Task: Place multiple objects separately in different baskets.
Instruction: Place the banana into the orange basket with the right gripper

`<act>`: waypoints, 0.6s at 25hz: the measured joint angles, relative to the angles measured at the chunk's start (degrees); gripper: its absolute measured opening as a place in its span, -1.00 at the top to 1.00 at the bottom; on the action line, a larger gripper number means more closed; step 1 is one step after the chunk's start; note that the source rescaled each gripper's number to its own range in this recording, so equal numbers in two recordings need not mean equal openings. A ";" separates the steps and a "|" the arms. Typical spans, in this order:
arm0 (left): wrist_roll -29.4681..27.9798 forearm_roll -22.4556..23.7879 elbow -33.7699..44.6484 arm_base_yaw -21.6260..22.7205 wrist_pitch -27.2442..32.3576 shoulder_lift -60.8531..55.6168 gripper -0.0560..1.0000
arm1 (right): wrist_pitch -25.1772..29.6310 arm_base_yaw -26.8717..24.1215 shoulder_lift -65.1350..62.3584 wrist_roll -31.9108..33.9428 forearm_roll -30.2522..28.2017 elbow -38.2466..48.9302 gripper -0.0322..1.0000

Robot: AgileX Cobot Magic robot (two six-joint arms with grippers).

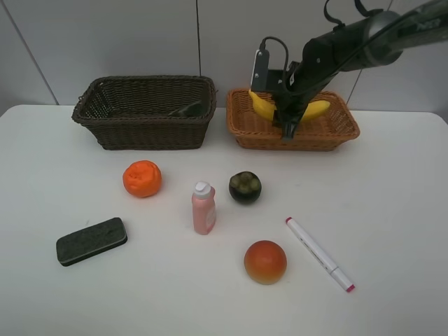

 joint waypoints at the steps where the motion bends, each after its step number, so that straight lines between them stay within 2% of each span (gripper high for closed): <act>1: 0.00 0.00 0.00 0.00 0.00 0.00 -1.00 | 0.00 0.00 0.00 0.00 0.00 0.00 0.19; 7: 0.00 0.00 0.00 0.00 0.00 0.00 -1.00 | 0.06 0.00 0.00 0.00 0.17 0.00 0.19; 8: 0.00 0.00 0.00 0.00 0.00 0.00 -1.00 | 0.06 0.00 0.00 0.24 0.55 0.00 0.12; 11: 0.00 0.00 0.00 0.00 0.00 0.00 -1.00 | 0.01 0.00 0.00 0.68 1.33 0.00 -0.64; 13: 0.00 0.00 0.00 0.00 0.00 0.00 -1.00 | -0.14 0.00 0.00 0.82 1.33 0.00 -0.85; 15: 0.00 0.00 0.00 0.00 0.00 0.00 -1.00 | -0.32 0.00 0.00 0.82 1.33 0.00 -0.92</act>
